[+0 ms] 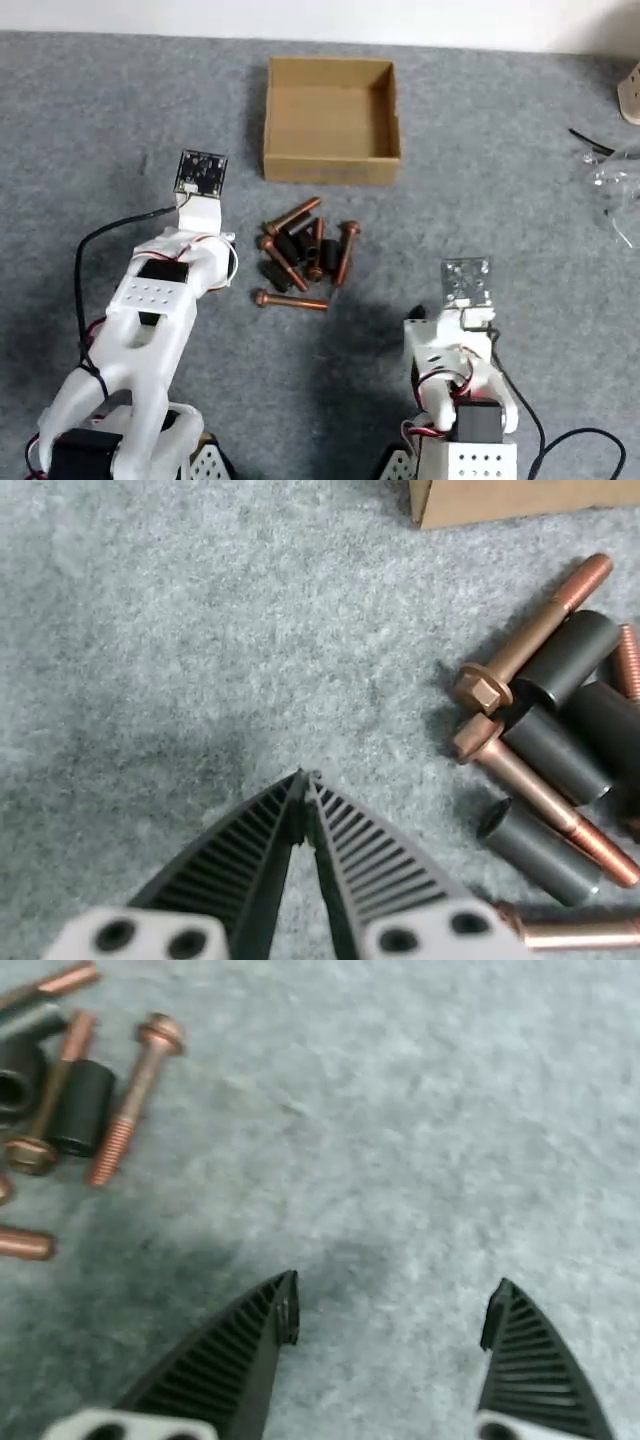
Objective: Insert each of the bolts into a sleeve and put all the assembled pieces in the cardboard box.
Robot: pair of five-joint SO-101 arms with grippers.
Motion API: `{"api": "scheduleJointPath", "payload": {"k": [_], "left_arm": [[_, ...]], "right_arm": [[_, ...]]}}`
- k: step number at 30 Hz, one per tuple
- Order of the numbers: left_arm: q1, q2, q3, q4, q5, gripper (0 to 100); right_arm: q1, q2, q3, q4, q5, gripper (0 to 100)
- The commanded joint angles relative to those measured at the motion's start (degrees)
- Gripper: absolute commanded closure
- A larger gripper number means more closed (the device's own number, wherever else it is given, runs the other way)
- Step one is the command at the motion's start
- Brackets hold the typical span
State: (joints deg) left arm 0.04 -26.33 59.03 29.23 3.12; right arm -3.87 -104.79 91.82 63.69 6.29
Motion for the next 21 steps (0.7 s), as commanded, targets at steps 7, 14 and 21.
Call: {"api": "scheduleJointPath", "payload": {"k": [7, 14, 21], "left_arm": [[0.4, -0.2, -0.5, -1.0, 0.4, 99], [0.3, -0.2, -0.5, -1.0, 0.4, 99], [-2.9, -0.2, -0.5, -0.9, 0.5, 99]], "right_arm": [[-1.3, 0.1, -2.9, -1.5, -0.7, 72.0], [-2.4, 16.0, -10.8, -2.0, -2.3, 72.0], [-8.0, 44.0, -25.3, -8.3, -7.7, 72.0]]}}
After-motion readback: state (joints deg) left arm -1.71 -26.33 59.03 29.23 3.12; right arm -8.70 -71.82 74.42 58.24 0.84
